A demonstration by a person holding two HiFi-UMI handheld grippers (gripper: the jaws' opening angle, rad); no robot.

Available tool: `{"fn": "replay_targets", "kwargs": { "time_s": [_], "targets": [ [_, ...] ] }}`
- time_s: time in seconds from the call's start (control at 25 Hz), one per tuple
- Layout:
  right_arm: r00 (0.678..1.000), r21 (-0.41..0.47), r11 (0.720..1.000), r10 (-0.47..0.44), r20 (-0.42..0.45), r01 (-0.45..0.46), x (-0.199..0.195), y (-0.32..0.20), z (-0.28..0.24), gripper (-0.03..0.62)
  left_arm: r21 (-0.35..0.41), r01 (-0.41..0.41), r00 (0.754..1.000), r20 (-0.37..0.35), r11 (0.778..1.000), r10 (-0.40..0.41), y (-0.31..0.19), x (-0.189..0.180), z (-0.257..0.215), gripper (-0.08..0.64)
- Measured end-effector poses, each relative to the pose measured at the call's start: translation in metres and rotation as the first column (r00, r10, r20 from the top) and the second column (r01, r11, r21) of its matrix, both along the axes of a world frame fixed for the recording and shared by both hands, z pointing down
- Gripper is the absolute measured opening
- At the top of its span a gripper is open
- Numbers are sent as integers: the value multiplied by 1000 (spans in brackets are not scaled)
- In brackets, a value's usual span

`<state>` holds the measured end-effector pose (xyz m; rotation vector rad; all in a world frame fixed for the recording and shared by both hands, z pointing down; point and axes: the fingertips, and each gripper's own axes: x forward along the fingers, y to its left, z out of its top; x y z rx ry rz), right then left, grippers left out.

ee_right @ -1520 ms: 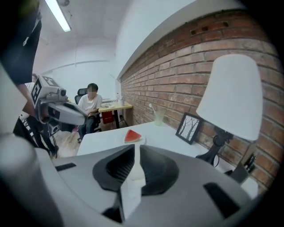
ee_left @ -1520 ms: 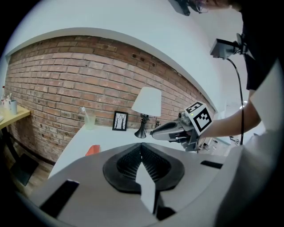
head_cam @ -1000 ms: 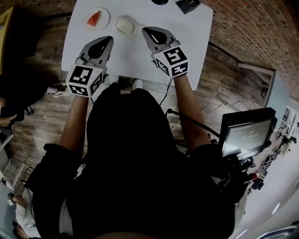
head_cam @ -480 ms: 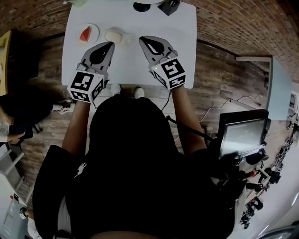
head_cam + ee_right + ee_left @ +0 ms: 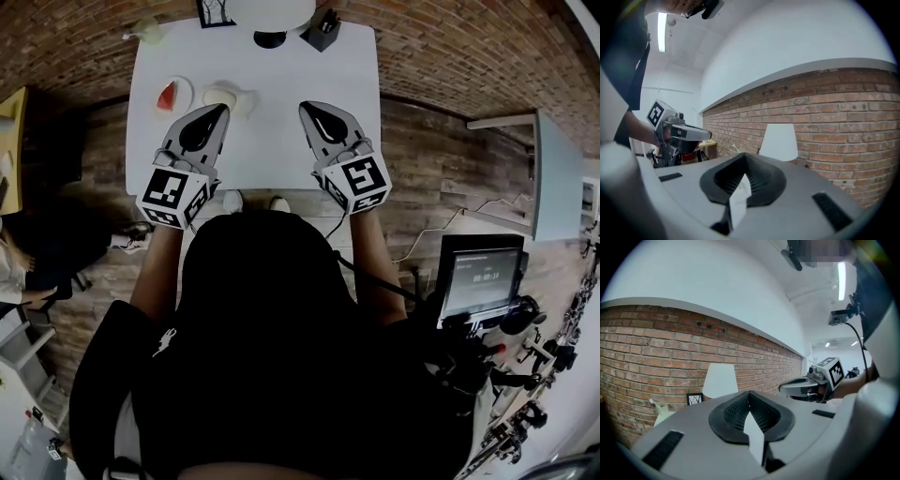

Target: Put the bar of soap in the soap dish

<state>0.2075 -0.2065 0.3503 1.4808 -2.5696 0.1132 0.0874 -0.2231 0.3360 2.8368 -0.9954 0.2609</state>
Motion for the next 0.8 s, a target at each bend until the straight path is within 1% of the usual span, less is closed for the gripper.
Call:
{"fn": "replay_targets", "kwargs": {
  "time_s": [0.2,0.48,0.8],
  "targets": [
    [1000,-1,1000,13,9,-13,1,8,-1,3,3,11,1000,3,1000,-11,4,-6,-2,6],
    [1000,2,1000,0,4,0,-5,12,-1,3,0,37,999,5,999,-37,7,-15,5,6],
    [1000,-9,1000,-14,1,14,-12,14,3,3,-20,54,998,16,998,-54,8,-18,13,6]
  ]
}}
